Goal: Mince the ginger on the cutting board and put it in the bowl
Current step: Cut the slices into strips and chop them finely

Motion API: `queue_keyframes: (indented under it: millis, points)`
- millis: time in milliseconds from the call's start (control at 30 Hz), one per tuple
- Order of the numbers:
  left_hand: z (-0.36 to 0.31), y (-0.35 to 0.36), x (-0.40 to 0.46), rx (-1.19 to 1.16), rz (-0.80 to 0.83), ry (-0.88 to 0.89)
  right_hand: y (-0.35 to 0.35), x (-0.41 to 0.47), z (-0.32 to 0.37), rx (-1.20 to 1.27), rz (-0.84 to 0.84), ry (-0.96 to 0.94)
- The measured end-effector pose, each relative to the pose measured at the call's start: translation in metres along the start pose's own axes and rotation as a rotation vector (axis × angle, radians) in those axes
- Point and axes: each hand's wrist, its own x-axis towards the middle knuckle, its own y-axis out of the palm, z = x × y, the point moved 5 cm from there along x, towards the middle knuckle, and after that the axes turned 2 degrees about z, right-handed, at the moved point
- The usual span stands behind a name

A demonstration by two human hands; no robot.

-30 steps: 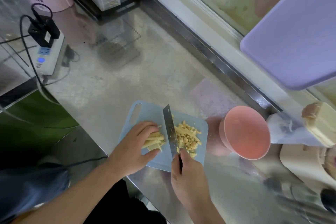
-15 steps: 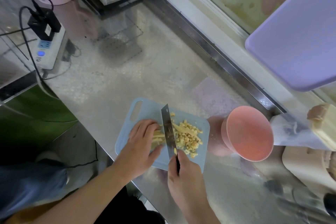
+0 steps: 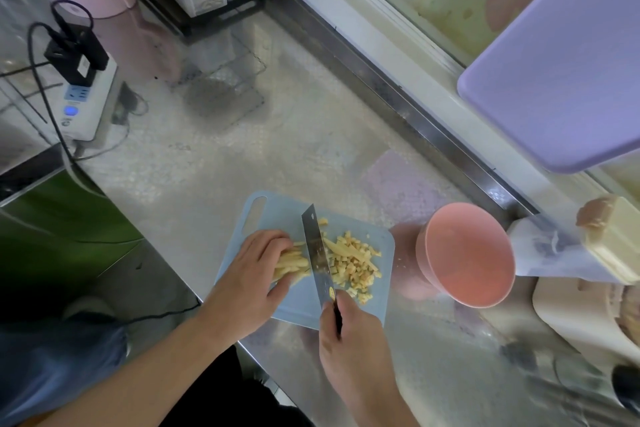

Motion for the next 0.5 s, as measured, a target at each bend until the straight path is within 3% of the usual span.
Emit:
queue_keyframes:
  millis: [500]
  points:
    - [0.002,0.017,-0.002,0.141,0.019,-0.007,0.003,-0.003,0.003,0.002,0.019,0.017]
